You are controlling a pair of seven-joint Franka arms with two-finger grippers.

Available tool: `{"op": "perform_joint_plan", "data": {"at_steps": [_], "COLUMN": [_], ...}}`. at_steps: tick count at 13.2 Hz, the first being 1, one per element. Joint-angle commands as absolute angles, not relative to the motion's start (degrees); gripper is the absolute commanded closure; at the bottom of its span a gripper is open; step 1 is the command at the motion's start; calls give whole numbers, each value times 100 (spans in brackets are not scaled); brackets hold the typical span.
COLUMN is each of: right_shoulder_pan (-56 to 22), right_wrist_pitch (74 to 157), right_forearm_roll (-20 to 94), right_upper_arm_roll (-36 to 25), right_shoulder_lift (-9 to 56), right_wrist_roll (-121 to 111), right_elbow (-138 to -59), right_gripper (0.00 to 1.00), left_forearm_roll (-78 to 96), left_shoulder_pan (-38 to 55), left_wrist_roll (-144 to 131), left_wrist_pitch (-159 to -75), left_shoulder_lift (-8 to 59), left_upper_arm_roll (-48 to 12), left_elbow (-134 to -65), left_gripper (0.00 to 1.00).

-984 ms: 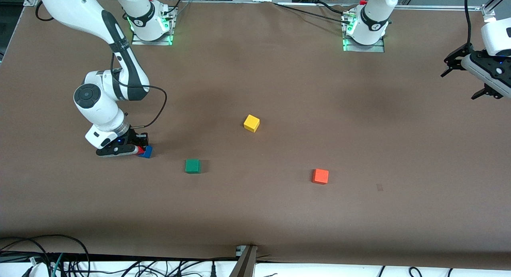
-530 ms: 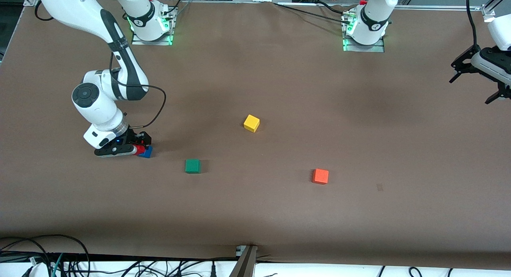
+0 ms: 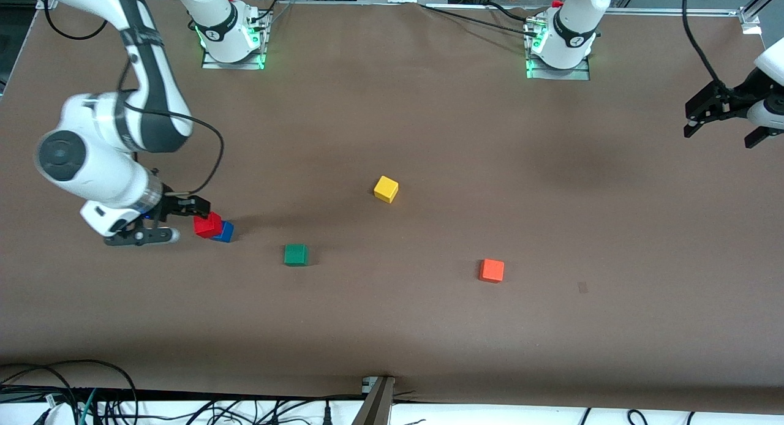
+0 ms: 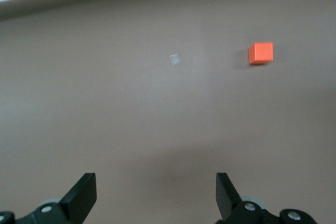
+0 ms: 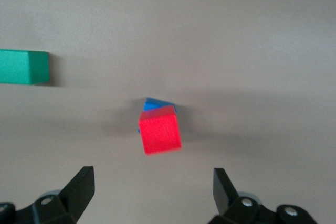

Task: Pass red block to right arm, stack on blue
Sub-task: 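Open the right gripper and lift away from the stack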

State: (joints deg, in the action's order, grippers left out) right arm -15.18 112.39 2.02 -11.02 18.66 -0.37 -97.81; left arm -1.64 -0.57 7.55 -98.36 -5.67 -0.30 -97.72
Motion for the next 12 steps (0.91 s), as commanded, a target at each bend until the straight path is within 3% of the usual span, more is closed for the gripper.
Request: {"op": "perform_joint_plan", "data": {"at_steps": [1, 4, 7, 12], "right_shoulder_pan": [-1477, -1485, -1381, 243], "right_wrist_pitch": [9919, 8774, 8649, 8735], "right_forearm_roll": [247, 167, 140, -105], "right_upper_arm_roll": [-1291, -1652, -1890, -30], "right_shoulder_lift": [1732, 1731, 1425, 451], "right_wrist_roll": [-61, -106, -123, 542], "right_elbow": [-8776, -7824, -7804, -8654], "right_gripper": [0, 0, 0, 0], "left_forearm_roll": [-211, -10, 44, 202], "left_shoulder_pan": [9, 26, 26, -18], "left_wrist_roll": [11, -299, -316, -316], "left_wrist_pitch": [-9607, -9606, -9589, -9615], "left_shoulder_lift": [-476, -28, 53, 70], "left_upper_arm_roll": [-44, -18, -35, -44], "left_elbow": [-9633, -9370, -9343, -9343], "left_gripper": [0, 0, 0, 0]}}
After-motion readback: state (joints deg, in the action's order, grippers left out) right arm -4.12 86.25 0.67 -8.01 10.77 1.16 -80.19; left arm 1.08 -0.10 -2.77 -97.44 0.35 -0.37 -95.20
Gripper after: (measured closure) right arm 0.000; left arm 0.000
